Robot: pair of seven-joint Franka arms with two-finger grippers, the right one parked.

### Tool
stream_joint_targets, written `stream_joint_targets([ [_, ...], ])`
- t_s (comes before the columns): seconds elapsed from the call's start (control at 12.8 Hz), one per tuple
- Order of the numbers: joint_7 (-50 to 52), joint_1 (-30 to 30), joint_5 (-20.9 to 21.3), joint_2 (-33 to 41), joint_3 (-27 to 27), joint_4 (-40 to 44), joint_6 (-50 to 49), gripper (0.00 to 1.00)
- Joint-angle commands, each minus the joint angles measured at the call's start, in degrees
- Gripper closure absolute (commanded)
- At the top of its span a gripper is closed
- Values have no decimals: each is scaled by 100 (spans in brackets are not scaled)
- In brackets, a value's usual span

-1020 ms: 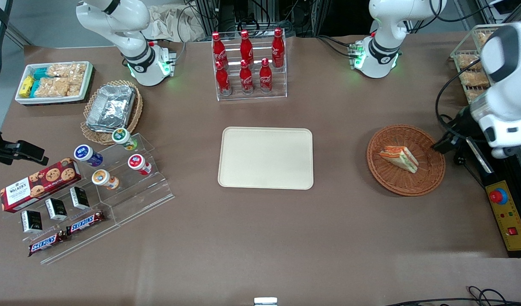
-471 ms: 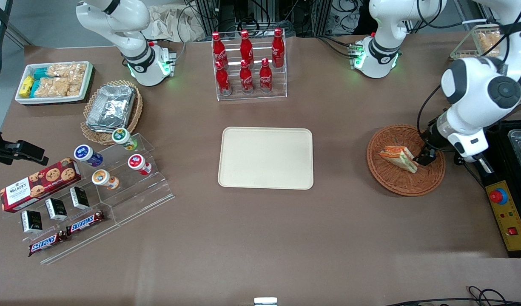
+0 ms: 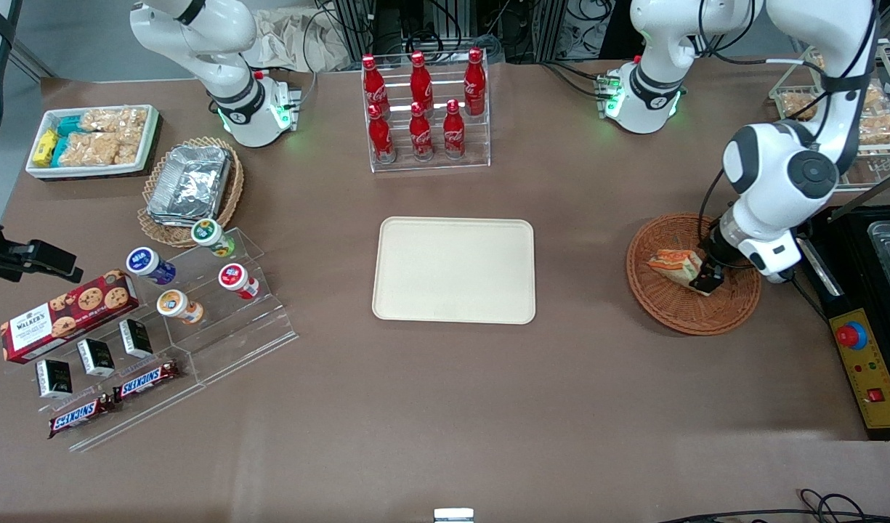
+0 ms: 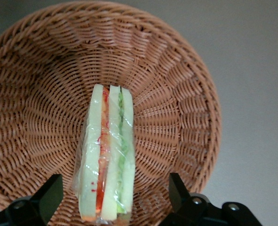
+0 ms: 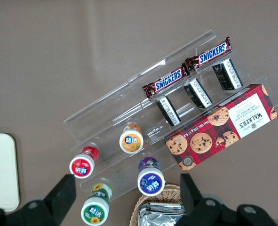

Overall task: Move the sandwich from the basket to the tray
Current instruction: 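Lower the left gripper onto the sandwich and close on it, then lift the sandwich and carry it with the left gripper over the tray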

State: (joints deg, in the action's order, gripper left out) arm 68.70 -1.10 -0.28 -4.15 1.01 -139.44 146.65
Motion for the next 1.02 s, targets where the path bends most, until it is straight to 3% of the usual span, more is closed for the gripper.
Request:
stream_joint_targets([
  [0.0,170,-13,89,-33,-127,-346,494,0],
  [0.16,162,-14,89,-138,-198,-408,601,5],
  [0.24,162,-22,89,-182,-224,-408,619,30],
  [0.31,153,-22,89,-191,-233,-417,610,90],
  [0.39,118,-22,98,-226,-233,-417,610,100],
  [0.94,39,-22,168,-52,-242,-320,505,100],
])
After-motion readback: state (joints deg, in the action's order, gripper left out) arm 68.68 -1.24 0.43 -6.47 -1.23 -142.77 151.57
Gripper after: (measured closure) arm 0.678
